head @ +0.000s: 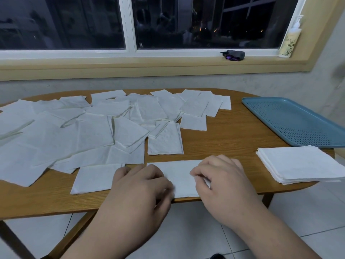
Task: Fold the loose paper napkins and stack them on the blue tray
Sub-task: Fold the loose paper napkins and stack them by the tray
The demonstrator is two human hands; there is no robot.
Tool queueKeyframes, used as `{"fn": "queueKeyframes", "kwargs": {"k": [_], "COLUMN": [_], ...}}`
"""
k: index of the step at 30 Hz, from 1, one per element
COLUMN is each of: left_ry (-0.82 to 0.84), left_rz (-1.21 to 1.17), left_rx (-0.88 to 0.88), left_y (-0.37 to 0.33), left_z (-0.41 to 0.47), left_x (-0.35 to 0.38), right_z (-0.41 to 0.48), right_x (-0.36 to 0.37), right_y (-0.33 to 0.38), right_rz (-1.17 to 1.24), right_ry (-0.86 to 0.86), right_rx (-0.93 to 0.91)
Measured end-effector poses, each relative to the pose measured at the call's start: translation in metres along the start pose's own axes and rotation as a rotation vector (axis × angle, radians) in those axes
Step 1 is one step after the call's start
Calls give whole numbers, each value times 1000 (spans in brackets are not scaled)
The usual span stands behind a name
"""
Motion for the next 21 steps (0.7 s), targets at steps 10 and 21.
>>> {"fn": "queueKeyframes", "kwargs": {"k": [10,21], "left_ry": [28,-29], "left_rz": [-77,212], "left_rx": [-31,-231], "left_y": [11,101], "left_z": [-7,-28], "left_x": [-10,-60], "right_z": [2,3], "right_x": [5,19], "right_y": [-4,23], "right_rz": [-36,19], "right_ry": [58,76], "right_rx": [10,-14]}}
Point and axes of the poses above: each hand's wrist, its own z-axis towards the middle knuckle, its own x-axis out of the palm, y = z × x, the point moved 10 cm from there along z, towards the middle knuckle, and after that the axes turned 10 degrees about -y, right-handed, at the moved point
